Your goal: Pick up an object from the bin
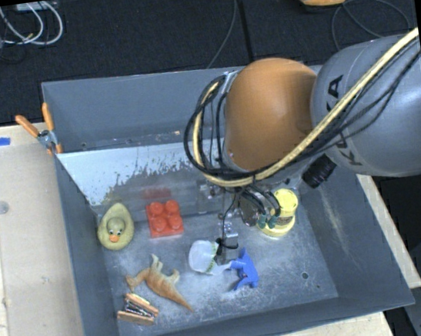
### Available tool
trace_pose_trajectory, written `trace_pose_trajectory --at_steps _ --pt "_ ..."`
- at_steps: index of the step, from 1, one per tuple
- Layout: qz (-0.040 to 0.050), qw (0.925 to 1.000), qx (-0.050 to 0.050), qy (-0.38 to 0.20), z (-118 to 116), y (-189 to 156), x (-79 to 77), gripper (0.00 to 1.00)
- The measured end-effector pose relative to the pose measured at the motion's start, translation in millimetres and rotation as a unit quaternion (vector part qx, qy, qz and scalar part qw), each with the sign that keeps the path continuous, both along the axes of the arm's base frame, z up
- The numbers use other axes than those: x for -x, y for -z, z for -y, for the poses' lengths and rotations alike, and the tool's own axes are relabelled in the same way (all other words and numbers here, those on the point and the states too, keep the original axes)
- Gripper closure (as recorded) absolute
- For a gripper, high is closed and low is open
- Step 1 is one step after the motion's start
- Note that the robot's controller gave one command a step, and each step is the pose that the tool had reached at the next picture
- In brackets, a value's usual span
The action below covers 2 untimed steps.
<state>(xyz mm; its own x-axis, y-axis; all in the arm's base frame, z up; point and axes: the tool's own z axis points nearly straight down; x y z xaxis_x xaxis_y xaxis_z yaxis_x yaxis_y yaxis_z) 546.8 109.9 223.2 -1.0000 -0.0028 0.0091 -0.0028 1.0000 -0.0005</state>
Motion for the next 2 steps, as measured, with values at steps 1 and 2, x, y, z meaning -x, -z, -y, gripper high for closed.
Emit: trace_pose_trajectory --at_steps 1,2 --pt "0.0038 1.0000 0.000 0.001 0.6 -4.2 -1.6 0.00" --pt "0.0069 0.9994 -0.001 -0.034 8.7 19.1 8.0 0.00"
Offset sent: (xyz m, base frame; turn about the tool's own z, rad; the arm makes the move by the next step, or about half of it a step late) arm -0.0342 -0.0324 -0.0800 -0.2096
